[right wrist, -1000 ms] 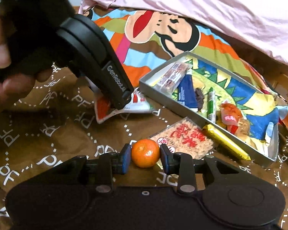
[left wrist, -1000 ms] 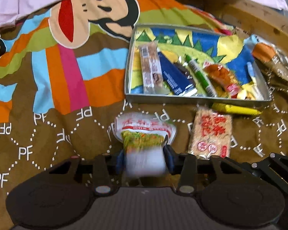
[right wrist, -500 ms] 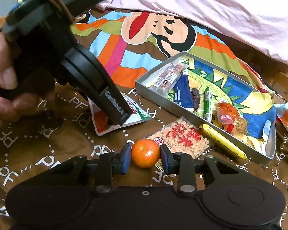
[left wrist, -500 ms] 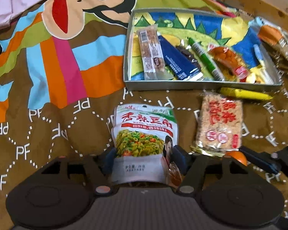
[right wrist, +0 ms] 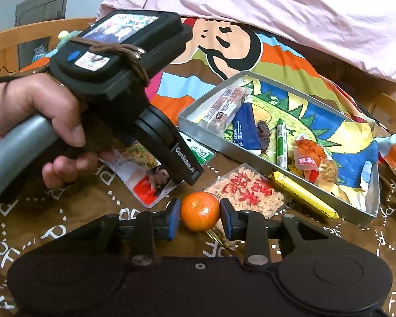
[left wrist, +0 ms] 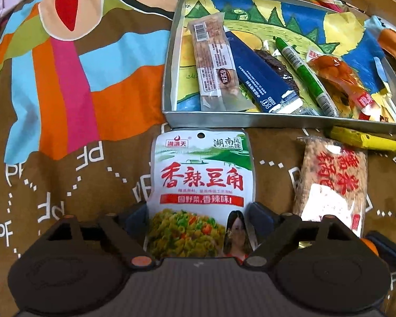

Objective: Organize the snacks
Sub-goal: 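Lift and carry the green-pea packet and mandarin over the tray with both tools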

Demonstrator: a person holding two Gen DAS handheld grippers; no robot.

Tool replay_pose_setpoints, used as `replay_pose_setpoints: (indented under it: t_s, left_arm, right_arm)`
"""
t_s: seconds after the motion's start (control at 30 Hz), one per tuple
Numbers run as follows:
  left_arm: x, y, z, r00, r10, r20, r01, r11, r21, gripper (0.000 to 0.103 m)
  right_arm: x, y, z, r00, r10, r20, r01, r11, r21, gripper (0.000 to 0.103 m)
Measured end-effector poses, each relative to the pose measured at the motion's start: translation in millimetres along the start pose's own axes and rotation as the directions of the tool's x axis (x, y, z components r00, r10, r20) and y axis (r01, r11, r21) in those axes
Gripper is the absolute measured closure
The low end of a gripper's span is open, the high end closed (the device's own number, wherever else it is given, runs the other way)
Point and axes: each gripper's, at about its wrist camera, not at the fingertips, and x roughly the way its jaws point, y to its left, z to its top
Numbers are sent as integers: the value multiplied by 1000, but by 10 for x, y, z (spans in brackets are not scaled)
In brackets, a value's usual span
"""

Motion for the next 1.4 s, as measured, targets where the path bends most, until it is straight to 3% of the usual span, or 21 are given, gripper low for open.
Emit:
replay_pose_setpoints:
  t_s: [0.2, 0.37, 0.6, 0.83, 1.07, 1.3, 1.4]
  left_arm:
    - [-86, -15, -20, 1000, -11, 6, 11, 1000, -10, 40]
    - [-227, -53, -76, 1000, -12, 10, 13, 999, -38, 49]
    - [-551, -64, -193, 997, -41, 58, 46, 996, -77, 52]
    - [-854, -66, -224, 985, -57, 164, 74, 992, -98, 52]
    - [-954, -75, -41, 948, -88, 306, 132, 983, -129, 52]
    - [-832, -116, 450, 896, -115, 429, 208, 962, -177, 52]
    - [-669, -202, 618, 886, -128, 445, 229, 957, -179, 52]
  right_arm:
    - [32, -20, 16, 1000, -14, 16, 14, 1000, 8, 68]
    - [9, -62, 16, 999, -31, 26, 31, 999, 18, 68]
    - [-55, -69, 29, 997, -48, 56, 47, 999, 15, 68]
    - [-132, -152, 60, 991, -90, 99, 87, 996, 31, 68]
    - [-170, -405, 148, 974, -165, 153, 155, 985, 75, 68]
    - [-16, -832, 305, 950, -251, 188, 225, 963, 149, 68]
    - [58, -1069, 349, 935, -301, 188, 264, 944, 198, 68]
